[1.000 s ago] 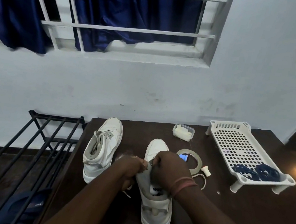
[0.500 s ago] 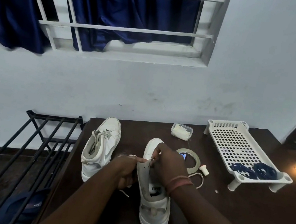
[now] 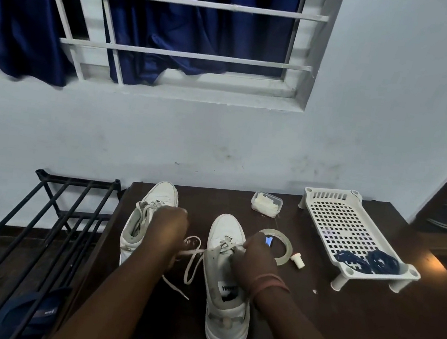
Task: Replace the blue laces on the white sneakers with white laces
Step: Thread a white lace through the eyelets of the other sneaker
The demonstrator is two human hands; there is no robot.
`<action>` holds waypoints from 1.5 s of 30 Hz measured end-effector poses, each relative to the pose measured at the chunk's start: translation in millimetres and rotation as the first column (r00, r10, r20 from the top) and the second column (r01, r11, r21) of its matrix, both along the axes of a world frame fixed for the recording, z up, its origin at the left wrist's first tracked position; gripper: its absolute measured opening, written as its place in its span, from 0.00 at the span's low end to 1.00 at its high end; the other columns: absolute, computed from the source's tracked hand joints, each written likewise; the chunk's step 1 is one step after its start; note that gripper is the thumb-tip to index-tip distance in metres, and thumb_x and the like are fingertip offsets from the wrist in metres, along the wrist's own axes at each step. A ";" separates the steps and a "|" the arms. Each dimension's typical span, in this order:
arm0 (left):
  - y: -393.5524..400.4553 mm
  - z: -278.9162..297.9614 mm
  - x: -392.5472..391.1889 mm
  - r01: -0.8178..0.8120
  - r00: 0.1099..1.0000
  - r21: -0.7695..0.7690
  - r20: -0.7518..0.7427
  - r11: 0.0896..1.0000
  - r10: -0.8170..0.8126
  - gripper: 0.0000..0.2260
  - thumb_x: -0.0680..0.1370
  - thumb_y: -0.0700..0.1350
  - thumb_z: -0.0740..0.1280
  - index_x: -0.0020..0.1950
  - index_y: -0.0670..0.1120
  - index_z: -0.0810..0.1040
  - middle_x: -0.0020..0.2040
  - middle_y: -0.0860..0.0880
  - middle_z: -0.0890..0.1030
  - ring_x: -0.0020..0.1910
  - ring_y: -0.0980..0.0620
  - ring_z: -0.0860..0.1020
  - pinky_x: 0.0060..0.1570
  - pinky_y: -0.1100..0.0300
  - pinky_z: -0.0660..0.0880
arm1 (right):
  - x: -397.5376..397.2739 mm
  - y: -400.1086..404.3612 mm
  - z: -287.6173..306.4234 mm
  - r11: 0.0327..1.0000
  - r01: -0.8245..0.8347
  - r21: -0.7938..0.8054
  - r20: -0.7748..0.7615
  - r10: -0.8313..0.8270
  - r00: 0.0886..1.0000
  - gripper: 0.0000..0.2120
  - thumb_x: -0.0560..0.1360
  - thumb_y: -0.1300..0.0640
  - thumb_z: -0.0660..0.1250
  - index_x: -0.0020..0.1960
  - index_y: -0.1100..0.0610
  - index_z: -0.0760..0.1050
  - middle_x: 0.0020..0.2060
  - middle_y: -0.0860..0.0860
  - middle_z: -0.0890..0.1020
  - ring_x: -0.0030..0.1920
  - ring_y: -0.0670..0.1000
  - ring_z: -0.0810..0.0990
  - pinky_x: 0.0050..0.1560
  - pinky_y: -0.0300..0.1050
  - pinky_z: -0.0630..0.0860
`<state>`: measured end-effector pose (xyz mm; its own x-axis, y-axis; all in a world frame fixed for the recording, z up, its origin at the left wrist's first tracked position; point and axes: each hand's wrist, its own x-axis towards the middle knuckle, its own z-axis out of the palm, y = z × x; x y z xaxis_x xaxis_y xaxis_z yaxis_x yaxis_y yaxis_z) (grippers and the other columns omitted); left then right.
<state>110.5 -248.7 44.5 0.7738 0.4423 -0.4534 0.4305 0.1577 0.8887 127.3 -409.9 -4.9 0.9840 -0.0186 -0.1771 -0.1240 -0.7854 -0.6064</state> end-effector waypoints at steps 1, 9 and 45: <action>0.0 -2.7 -2.9 0.072 0.996 0.126 -0.053 0.989 -0.066 0.12 0.82 0.45 0.61 0.39 0.45 0.74 0.37 0.42 0.78 0.32 0.45 0.77 0.37 0.55 0.78 | -2.0 -0.5 1.8 0.998 0.034 0.059 -0.022 -0.032 0.999 0.16 0.73 0.58 0.65 0.58 0.62 0.68 0.53 0.58 0.79 0.52 0.56 0.79 0.45 0.41 0.69; 5.0 14.9 -22.5 0.239 0.971 0.114 -0.032 0.964 -0.237 0.16 0.84 0.51 0.62 0.37 0.49 0.77 0.32 0.49 0.75 0.27 0.52 0.71 0.29 0.60 0.65 | -15.8 -10.0 7.4 0.990 0.067 0.126 -0.025 -0.064 0.998 0.05 0.73 0.59 0.64 0.49 0.56 0.74 0.47 0.54 0.81 0.51 0.55 0.80 0.48 0.42 0.72; 10.4 -66.2 4.8 0.372 0.926 0.092 -0.099 0.924 -0.363 0.08 0.79 0.45 0.68 0.43 0.43 0.76 0.31 0.46 0.74 0.26 0.52 0.69 0.23 0.63 0.65 | 19.5 -12.3 0.3 0.978 -0.173 -0.118 -0.104 0.161 0.981 0.08 0.74 0.55 0.65 0.46 0.59 0.77 0.33 0.51 0.75 0.34 0.51 0.74 0.28 0.37 0.62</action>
